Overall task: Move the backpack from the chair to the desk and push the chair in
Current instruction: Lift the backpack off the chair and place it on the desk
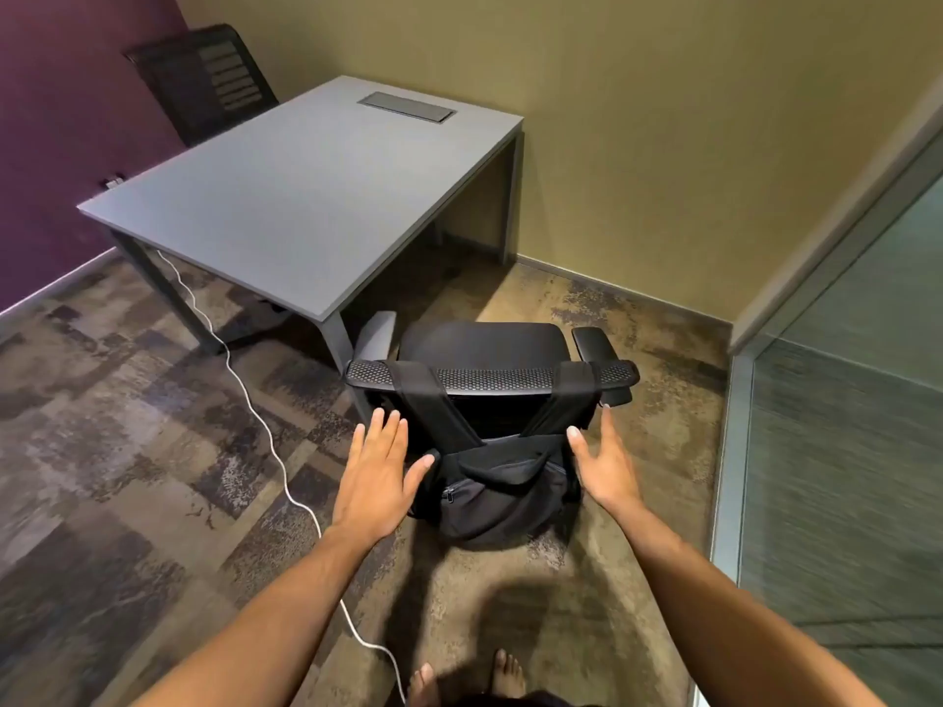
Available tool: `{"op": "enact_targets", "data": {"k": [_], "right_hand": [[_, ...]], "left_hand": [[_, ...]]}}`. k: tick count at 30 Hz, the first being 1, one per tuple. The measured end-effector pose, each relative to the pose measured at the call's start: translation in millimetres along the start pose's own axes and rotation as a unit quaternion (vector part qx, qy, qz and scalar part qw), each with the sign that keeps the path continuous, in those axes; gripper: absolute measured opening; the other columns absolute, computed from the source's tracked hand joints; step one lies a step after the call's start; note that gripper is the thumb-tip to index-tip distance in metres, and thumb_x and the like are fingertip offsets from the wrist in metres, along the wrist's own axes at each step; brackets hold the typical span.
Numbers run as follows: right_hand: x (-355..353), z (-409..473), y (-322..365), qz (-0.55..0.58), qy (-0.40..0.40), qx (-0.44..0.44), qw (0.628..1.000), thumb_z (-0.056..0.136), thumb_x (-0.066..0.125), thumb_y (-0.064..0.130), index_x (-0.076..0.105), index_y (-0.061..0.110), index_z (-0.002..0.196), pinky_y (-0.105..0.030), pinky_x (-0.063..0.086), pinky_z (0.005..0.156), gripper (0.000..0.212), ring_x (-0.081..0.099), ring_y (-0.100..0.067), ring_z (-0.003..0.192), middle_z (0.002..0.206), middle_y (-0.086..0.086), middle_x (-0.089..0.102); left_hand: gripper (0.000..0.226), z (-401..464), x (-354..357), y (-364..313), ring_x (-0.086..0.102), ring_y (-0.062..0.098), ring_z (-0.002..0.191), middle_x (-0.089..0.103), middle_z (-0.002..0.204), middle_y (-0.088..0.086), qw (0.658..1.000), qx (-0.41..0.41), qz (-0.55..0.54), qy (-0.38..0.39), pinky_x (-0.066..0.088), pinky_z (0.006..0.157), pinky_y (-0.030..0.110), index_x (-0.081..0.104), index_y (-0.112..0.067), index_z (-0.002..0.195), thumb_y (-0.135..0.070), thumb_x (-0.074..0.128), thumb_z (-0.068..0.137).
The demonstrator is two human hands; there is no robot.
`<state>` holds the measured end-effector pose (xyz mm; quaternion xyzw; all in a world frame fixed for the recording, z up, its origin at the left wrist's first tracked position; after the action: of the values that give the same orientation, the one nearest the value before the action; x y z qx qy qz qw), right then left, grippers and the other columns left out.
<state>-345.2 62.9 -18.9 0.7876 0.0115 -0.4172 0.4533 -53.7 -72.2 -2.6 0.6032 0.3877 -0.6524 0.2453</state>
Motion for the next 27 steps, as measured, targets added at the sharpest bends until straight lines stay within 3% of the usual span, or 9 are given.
{"op": "enact_targets", "data": {"k": [3,5,7,12,15,17,19,24,27], "right_hand": [[7,12,6,0.115,0.019,0.035,0.993,0.102,0.048,0.034,0.035,0.004,0.149,-0.034,0.032,0.111,0.057,0.042,-0.028,0.138,0.149,-0.012,0.046],[8,16,11,0.186,0.010,0.039,0.982,0.103,0.048,0.024,0.058,0.003,0.117,-0.030,0.043,0.081,0.027,0.058,-0.024,0.096,0.102,-0.010,0.062],[5,16,15,0.206,-0.008,0.026,0.978,0.103,0.046,0.020,0.047,0.013,0.079,-0.030,0.028,0.057,0.025,0.037,-0.015,0.064,0.069,-0.002,0.041],[3,14,15,0.205,-0.018,0.008,0.978,0.103,0.048,0.018,0.034,0.016,0.070,-0.034,0.021,0.060,0.036,0.027,-0.014,0.063,0.068,-0.005,0.029],[6,10,14,0.216,-0.026,-0.005,0.976,0.102,0.049,0.016,0.035,0.014,0.071,-0.034,0.018,0.059,0.035,0.024,-0.015,0.064,0.068,-0.004,0.025],[10,8,10,0.237,-0.034,-0.004,0.971,0.102,0.050,0.014,0.036,0.012,0.072,-0.034,0.017,0.058,0.033,0.023,-0.016,0.064,0.069,-0.005,0.025],[11,4,8,0.255,-0.047,0.005,0.966,0.102,0.050,0.014,0.039,0.010,0.074,-0.034,0.020,0.061,0.030,0.024,-0.019,0.067,0.071,-0.008,0.029],[13,-4,16,0.286,-0.062,0.006,0.956,0.102,0.049,0.014,0.041,0.010,0.076,-0.035,0.017,0.062,0.028,0.022,-0.021,0.068,0.074,-0.009,0.030],[14,-7,22,0.304,-0.071,-0.006,0.950,0.102,0.050,0.015,0.043,0.010,0.076,-0.035,0.017,0.062,0.027,0.022,-0.021,0.069,0.075,-0.009,0.031]], "left_hand": [[0.087,6,-4,3,0.002,0.023,0.153,0.022,0.163,0.010,0.999,-0.020,-0.033,0.004,-0.001,0.124,0.040,0.028,-0.004,0.152,-0.068,0.012,0.094],[0.076,13,-1,6,0.002,0.022,0.153,0.022,0.163,0.009,0.995,-0.046,-0.086,0.028,0.002,0.124,0.038,0.028,-0.006,0.153,-0.060,0.027,0.099],[0.072,17,2,6,0.006,0.021,0.153,0.025,0.162,0.009,0.981,-0.078,-0.169,0.048,0.008,0.124,0.037,0.027,-0.007,0.153,-0.055,0.035,0.100],[0.065,28,0,12,0.030,0.023,0.146,0.042,0.154,0.007,0.933,-0.170,-0.316,0.021,0.029,0.116,0.039,0.037,-0.014,0.150,-0.050,0.049,0.097],[0.038,36,-5,19,0.059,0.025,0.111,0.066,0.115,0.002,0.890,-0.222,-0.398,-0.031,0.044,0.089,0.035,0.060,-0.017,0.122,-0.043,0.057,0.094],[0.025,41,-8,25,0.055,0.023,0.080,0.058,0.081,0.001,0.866,-0.252,-0.428,-0.057,0.040,0.073,0.038,0.054,-0.014,0.090,-0.038,0.062,0.093],[0.036,46,-10,28,0.044,0.021,0.066,0.044,0.065,0.001,0.851,-0.266,-0.448,-0.062,0.033,0.064,0.037,0.040,-0.015,0.074,-0.033,0.065,0.091],[0.041,57,-9,36,0.035,0.020,0.060,0.037,0.062,0.004,0.864,-0.255,-0.432,-0.034,0.026,0.057,0.036,0.034,-0.015,0.069,-0.029,0.066,0.091],[0.039,53,-8,57,0.036,0.021,0.062,0.039,0.064,0.007,0.837,-0.275,-0.467,-0.077,0.029,0.060,0.035,0.039,-0.014,0.066,-0.025,0.068,0.090]]}}
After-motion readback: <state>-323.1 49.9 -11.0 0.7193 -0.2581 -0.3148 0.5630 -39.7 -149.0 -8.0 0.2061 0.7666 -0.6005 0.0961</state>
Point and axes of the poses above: each hand's wrist, its own z-axis towards the middle knuckle, its own x-axis out of the palm, y = z × x, the point moved 9 cm from there along z, towards the middle knuckle
